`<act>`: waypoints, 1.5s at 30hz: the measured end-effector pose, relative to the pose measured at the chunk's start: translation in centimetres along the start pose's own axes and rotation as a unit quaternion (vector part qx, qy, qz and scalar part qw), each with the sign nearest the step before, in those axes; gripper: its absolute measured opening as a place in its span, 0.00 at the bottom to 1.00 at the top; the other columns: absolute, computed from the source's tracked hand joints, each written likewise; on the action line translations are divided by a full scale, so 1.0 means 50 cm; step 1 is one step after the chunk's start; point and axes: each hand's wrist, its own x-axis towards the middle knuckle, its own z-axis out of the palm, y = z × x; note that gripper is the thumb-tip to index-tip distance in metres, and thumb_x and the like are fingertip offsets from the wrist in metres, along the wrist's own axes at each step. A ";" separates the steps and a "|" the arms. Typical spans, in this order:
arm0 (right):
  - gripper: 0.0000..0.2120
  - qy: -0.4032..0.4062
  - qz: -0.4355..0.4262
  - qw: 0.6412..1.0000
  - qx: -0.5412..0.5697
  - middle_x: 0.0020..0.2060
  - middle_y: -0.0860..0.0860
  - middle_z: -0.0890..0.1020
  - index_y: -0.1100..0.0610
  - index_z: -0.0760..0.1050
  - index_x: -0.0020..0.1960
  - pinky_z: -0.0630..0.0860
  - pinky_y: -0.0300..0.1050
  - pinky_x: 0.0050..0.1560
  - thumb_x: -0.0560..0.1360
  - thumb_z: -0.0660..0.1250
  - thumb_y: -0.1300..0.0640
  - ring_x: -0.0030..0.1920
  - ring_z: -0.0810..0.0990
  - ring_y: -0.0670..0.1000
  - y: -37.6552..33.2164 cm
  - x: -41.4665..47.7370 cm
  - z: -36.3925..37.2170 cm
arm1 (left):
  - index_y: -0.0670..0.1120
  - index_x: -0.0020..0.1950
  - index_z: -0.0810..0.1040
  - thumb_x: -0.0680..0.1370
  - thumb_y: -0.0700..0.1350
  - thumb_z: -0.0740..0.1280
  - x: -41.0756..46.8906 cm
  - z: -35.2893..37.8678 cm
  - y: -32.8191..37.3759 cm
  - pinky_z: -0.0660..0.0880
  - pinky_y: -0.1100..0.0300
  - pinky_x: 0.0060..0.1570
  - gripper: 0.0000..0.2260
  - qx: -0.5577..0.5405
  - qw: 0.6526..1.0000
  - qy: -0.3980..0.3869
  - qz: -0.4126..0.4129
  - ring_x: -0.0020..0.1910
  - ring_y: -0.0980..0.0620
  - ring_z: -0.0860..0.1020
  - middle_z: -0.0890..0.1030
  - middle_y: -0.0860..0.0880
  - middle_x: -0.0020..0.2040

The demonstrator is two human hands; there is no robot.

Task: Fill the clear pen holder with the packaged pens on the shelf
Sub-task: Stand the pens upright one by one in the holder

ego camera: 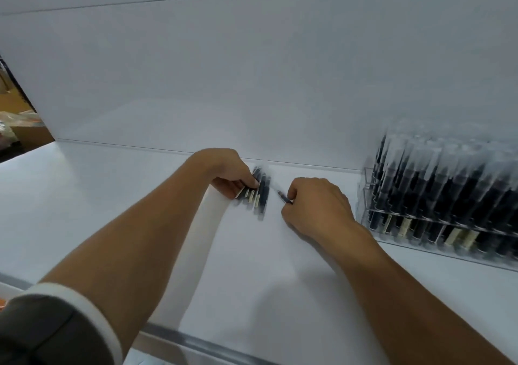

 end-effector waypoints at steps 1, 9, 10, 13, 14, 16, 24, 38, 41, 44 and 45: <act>0.07 -0.003 0.006 1.000 0.006 0.43 0.51 0.81 0.55 0.79 0.48 0.73 0.43 0.41 0.71 0.64 0.59 0.43 0.78 0.54 0.001 0.000 0.000 | 0.40 0.41 0.81 0.73 0.46 0.74 -0.001 -0.001 0.003 0.82 0.61 0.39 0.09 0.007 1.000 -0.005 -0.002 0.31 0.52 0.81 0.84 0.47 0.33; 0.09 -0.018 0.067 0.991 0.116 0.31 0.53 0.82 0.59 0.80 0.41 0.76 0.43 0.39 0.71 0.65 0.53 0.40 0.82 0.55 0.015 0.002 -0.002 | 0.42 0.42 0.81 0.75 0.44 0.72 0.000 0.000 0.028 0.79 0.65 0.37 0.06 0.032 0.997 -0.062 -0.027 0.28 0.56 0.80 0.83 0.50 0.30; 0.10 -0.025 0.075 0.985 0.154 0.28 0.54 0.82 0.60 0.81 0.40 0.78 0.43 0.40 0.71 0.65 0.54 0.38 0.83 0.55 0.018 0.002 -0.003 | 0.42 0.42 0.81 0.75 0.44 0.72 0.002 0.000 0.025 0.79 0.65 0.37 0.06 0.023 0.997 -0.069 -0.029 0.28 0.56 0.80 0.83 0.49 0.30; 0.08 -0.028 0.088 0.966 0.243 0.23 0.53 0.80 0.59 0.80 0.39 0.79 0.43 0.39 0.71 0.64 0.57 0.30 0.81 0.51 0.031 0.003 0.002 | 0.42 0.44 0.82 0.73 0.45 0.74 0.007 -0.001 -0.001 0.79 0.66 0.35 0.06 -0.049 0.995 -0.084 -0.035 0.31 0.55 0.78 0.83 0.48 0.34; 0.07 -0.022 0.092 0.961 0.259 0.22 0.51 0.79 0.57 0.80 0.39 0.79 0.43 0.40 0.71 0.64 0.57 0.28 0.79 0.49 0.037 0.006 0.005 | 0.42 0.45 0.82 0.73 0.45 0.75 0.009 -0.001 -0.015 0.79 0.66 0.33 0.07 -0.086 0.992 -0.083 -0.034 0.31 0.55 0.77 0.82 0.48 0.35; 0.06 -0.017 0.094 0.954 0.284 0.21 0.47 0.78 0.55 0.80 0.39 0.78 0.42 0.41 0.71 0.65 0.57 0.28 0.78 0.47 0.045 0.013 0.011 | 0.42 0.46 0.82 0.73 0.45 0.74 0.009 0.002 -0.042 0.77 0.68 0.30 0.07 -0.164 0.982 -0.088 -0.028 0.31 0.56 0.76 0.81 0.48 0.36; 0.05 -0.014 0.077 0.934 0.349 0.44 0.49 0.84 0.49 0.76 0.45 0.77 0.49 0.38 0.78 0.63 0.51 0.37 0.78 0.52 0.030 0.008 0.017 | 0.42 0.47 0.82 0.75 0.45 0.72 -0.050 0.028 -0.098 0.79 0.65 0.40 0.07 -0.310 0.946 -0.026 0.085 0.41 0.52 0.81 0.84 0.46 0.44; 0.03 0.055 -0.014 0.904 0.423 0.46 0.47 0.81 0.47 0.75 0.46 0.79 0.48 0.52 0.77 0.68 0.53 0.47 0.80 0.49 0.037 -0.116 -0.102 | 0.42 0.49 0.84 0.76 0.41 0.69 -0.219 0.115 -0.033 0.79 0.59 0.50 0.06 -0.346 0.896 0.071 0.270 0.47 0.48 0.84 0.86 0.45 0.46; 0.03 0.097 -0.014 0.908 0.406 0.43 0.47 0.80 0.48 0.76 0.48 0.79 0.44 0.49 0.76 0.69 0.54 0.44 0.79 0.46 0.090 -0.154 -0.140 | 0.44 0.49 0.84 0.76 0.42 0.69 -0.236 0.155 0.015 0.79 0.61 0.50 0.05 -0.330 0.895 0.046 0.297 0.47 0.51 0.84 0.86 0.48 0.46; 0.03 0.128 -0.004 0.909 0.397 0.41 0.48 0.79 0.51 0.77 0.48 0.76 0.38 0.43 0.76 0.71 0.55 0.39 0.76 0.45 0.154 -0.192 -0.168 | 0.45 0.48 0.84 0.76 0.42 0.70 -0.245 0.205 0.072 0.79 0.61 0.50 0.04 -0.323 0.889 0.015 0.325 0.47 0.53 0.84 0.86 0.49 0.46; 0.04 0.136 0.001 0.909 0.394 0.41 0.49 0.79 0.53 0.77 0.48 0.75 0.37 0.42 0.76 0.71 0.56 0.39 0.75 0.45 0.176 -0.204 -0.175 | 0.45 0.47 0.84 0.75 0.43 0.70 -0.248 0.223 0.093 0.79 0.62 0.49 0.04 -0.325 0.884 0.001 0.335 0.47 0.54 0.84 0.86 0.49 0.46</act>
